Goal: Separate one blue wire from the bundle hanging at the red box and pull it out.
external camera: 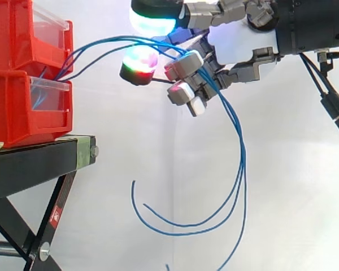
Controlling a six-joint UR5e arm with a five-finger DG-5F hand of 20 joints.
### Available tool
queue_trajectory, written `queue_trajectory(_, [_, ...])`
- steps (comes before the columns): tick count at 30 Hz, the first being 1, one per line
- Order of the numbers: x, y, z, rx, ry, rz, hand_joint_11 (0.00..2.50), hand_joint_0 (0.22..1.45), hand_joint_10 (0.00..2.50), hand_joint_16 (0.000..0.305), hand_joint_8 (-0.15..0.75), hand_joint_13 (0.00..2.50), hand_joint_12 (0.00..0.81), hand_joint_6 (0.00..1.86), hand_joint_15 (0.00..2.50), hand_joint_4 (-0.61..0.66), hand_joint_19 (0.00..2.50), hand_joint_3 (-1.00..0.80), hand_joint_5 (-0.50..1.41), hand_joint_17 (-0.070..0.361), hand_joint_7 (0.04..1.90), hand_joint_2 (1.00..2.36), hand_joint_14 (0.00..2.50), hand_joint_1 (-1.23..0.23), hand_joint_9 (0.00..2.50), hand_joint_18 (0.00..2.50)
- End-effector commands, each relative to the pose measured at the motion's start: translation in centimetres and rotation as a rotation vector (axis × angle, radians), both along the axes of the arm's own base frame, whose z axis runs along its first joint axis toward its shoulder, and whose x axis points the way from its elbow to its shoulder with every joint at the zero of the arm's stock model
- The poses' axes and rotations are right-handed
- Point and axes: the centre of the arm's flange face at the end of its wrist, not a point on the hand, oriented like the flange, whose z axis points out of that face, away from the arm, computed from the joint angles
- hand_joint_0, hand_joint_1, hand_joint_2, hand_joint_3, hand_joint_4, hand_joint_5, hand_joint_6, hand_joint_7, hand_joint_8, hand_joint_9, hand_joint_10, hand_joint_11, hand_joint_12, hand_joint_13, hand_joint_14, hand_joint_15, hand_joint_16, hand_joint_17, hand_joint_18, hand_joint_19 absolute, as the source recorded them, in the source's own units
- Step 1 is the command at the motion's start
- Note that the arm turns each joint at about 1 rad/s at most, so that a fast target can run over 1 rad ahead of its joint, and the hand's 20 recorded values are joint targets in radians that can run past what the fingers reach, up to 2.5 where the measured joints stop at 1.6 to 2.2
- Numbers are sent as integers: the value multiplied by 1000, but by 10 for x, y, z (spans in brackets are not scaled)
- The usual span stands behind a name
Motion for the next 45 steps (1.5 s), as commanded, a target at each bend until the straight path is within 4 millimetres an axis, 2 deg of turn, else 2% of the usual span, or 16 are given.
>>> queue_trajectory(1, [0,0,-1,0,2,0,1784,527,125,57,286,1100,454,929,1176,98,783,-395,-177,129,1004,1008,19,-787,1197,1004])
queue_trajectory(15, [0,1,0,0,2,1,1822,607,97,53,260,1099,431,928,1169,75,775,-251,-173,120,1034,1017,19,-803,1201,988])
queue_trajectory(22, [0,0,0,0,2,1,1795,638,125,53,265,1081,430,944,1186,102,725,-242,-192,119,986,1019,23,-909,1130,985])
queue_trajectory(40, [-1,0,0,0,2,0,1688,652,245,56,277,981,440,953,1168,165,665,-324,-237,125,921,1013,21,-1001,912,934])
queue_trajectory(45, [0,1,-1,-1,4,1,1669,628,249,56,279,959,442,939,1157,182,657,-495,-243,126,918,1000,22,-1021,879,923])
